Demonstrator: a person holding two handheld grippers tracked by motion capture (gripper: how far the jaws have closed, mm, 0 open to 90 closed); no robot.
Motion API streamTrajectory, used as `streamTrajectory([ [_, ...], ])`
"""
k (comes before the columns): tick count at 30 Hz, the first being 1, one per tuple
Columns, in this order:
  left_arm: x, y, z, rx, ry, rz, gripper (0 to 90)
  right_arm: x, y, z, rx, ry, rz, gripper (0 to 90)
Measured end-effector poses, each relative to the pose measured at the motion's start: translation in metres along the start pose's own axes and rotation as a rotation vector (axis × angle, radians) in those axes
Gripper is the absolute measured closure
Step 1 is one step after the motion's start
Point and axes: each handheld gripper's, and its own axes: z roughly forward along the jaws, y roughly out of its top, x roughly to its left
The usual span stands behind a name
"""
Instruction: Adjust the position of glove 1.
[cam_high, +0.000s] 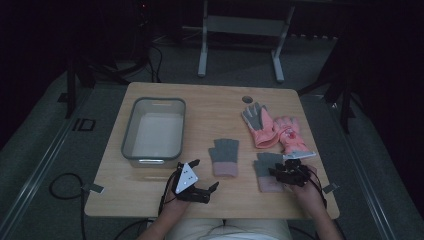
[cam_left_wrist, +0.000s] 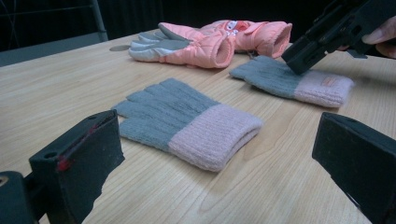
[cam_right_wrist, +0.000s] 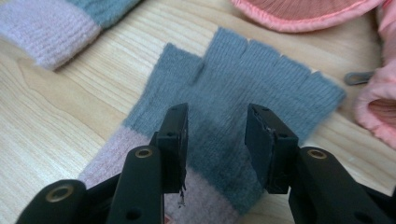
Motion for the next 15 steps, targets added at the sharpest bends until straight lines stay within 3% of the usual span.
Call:
streamTrajectory([
  [3,0.000,0.000,0.000,0.000,-0.001,0.001,1.1,0.001,-0.003,0.006,0.023,-0.013,-0.001,61.4],
  [6,0.000,0.000,0.000,0.000,-0.001,0.001,1.1,0.004,-0.006,0.008,0.011,-0.032,-0.006,64.5],
  [12,0.000,0.000,0.000,0.000,-0.002,0.000,1.1,0.012,-0.009,0.010,-0.004,-0.080,-0.003,81.3],
  [15,0.000,0.000,0.000,0.000,-0.002,-0.002,1.1,0.013,-0.008,0.009,-0.003,-0.092,0.015,84.1],
])
